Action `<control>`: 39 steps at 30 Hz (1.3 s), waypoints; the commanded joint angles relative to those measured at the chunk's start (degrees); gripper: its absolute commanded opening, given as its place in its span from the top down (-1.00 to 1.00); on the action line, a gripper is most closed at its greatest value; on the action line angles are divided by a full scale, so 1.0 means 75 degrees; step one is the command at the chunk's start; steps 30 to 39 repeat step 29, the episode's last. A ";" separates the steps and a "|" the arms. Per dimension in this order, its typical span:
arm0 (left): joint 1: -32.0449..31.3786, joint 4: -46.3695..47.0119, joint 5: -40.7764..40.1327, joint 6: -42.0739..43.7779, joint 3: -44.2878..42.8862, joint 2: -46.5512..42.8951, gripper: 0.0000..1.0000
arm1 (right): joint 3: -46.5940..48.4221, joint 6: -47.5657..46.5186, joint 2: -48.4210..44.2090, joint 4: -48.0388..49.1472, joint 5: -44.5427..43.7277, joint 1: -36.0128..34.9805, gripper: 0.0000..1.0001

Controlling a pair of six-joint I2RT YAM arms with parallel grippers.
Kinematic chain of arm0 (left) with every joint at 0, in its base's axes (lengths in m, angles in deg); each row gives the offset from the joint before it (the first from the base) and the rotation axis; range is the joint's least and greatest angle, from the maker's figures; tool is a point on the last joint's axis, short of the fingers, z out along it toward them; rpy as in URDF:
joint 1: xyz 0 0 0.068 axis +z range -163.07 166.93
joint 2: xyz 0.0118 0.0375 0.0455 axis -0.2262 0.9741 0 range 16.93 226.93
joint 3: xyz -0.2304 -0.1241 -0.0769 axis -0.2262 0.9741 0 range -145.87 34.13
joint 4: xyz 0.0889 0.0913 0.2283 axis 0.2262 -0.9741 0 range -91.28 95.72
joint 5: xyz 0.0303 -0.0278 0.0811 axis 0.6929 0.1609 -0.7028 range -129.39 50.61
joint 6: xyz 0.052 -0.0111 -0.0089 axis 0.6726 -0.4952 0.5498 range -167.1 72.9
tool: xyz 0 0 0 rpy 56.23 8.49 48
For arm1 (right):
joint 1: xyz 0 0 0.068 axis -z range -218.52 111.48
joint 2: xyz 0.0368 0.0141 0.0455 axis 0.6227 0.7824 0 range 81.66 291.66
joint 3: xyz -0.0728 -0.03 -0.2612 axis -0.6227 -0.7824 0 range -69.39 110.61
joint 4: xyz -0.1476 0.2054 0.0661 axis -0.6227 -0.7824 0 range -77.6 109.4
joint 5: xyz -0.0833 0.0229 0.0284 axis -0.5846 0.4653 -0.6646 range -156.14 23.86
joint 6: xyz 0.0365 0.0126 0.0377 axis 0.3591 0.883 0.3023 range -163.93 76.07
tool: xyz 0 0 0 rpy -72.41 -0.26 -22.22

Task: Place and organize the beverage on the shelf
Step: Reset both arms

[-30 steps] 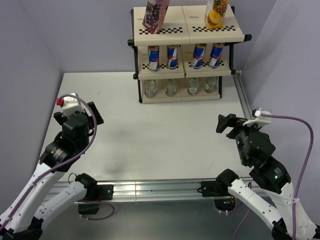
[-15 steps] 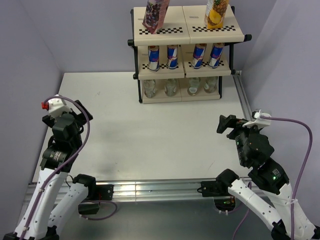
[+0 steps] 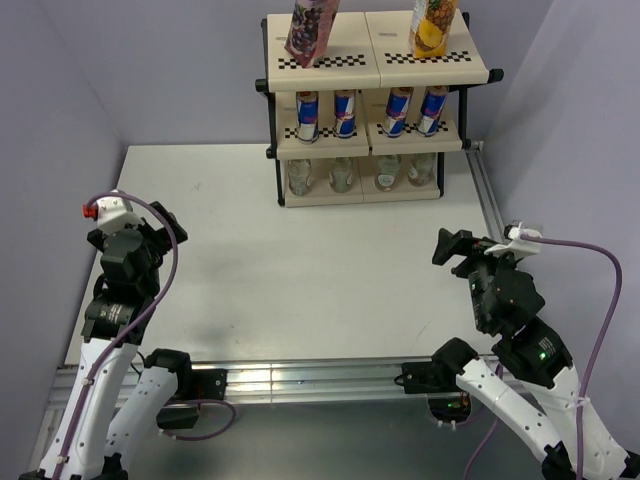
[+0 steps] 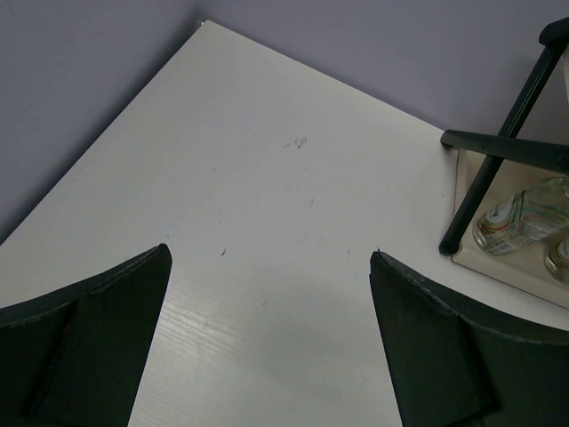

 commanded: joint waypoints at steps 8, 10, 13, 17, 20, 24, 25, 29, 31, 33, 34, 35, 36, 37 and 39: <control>0.0059 0.0428 0.0460 0.0191 0.0016 -0.0003 -0.99 | -0.0211 0.0205 0.0285 0.0469 -0.0480 0.0030 -1.00; 0.0059 0.0416 0.0471 0.0180 0.0004 -0.0003 -0.99 | -0.0246 0.0205 0.0309 0.0527 -0.0433 0.0030 -1.00; 0.0059 0.0416 0.0471 0.0180 0.0004 -0.0015 -0.99 | -0.0305 0.0309 0.0309 0.0598 -0.0292 0.0030 -1.00; 0.0059 0.0404 0.0448 0.0168 -0.0008 -0.0026 -0.99 | -0.0340 0.0252 0.0274 0.0715 -0.0339 0.0030 -1.00; 0.0059 0.0416 0.0495 0.0191 0.0016 -0.0015 -0.99 | -0.0305 0.0240 0.0227 0.0727 -0.0292 0.0030 -1.00; 0.0059 0.0427 0.0495 0.0191 0.0016 -0.0026 -0.99 | -0.0293 0.0275 0.0215 0.0703 -0.0281 0.0030 -1.00; 0.0059 0.0416 0.0483 0.0191 0.0016 -0.0038 -0.99 | -0.0305 0.0263 0.0192 0.0715 -0.0223 0.0030 -1.00; 0.0059 0.0428 0.0495 0.0191 0.0016 -0.0026 -0.99 | -0.0328 0.0217 0.0191 0.0739 -0.0152 0.0030 -1.00; 0.0059 0.0428 0.0495 0.0191 0.0016 -0.0026 -0.99 | -0.0328 0.0217 0.0191 0.0739 -0.0152 0.0030 -1.00; 0.0059 0.0428 0.0495 0.0191 0.0016 -0.0026 -0.99 | -0.0328 0.0217 0.0191 0.0739 -0.0152 0.0030 -1.00; 0.0059 0.0428 0.0495 0.0191 0.0016 -0.0026 -0.99 | -0.0328 0.0217 0.0191 0.0739 -0.0152 0.0030 -1.00; 0.0059 0.0428 0.0495 0.0191 0.0016 -0.0026 -0.99 | -0.0328 0.0217 0.0191 0.0739 -0.0152 0.0030 -1.00; 0.0059 0.0428 0.0495 0.0191 0.0016 -0.0026 -0.99 | -0.0328 0.0217 0.0191 0.0739 -0.0152 0.0030 -1.00; 0.0059 0.0428 0.0495 0.0191 0.0016 -0.0026 -0.99 | -0.0328 0.0217 0.0191 0.0739 -0.0152 0.0030 -1.00; 0.0059 0.0428 0.0495 0.0191 0.0016 -0.0026 -0.99 | -0.0328 0.0217 0.0191 0.0739 -0.0152 0.0030 -1.00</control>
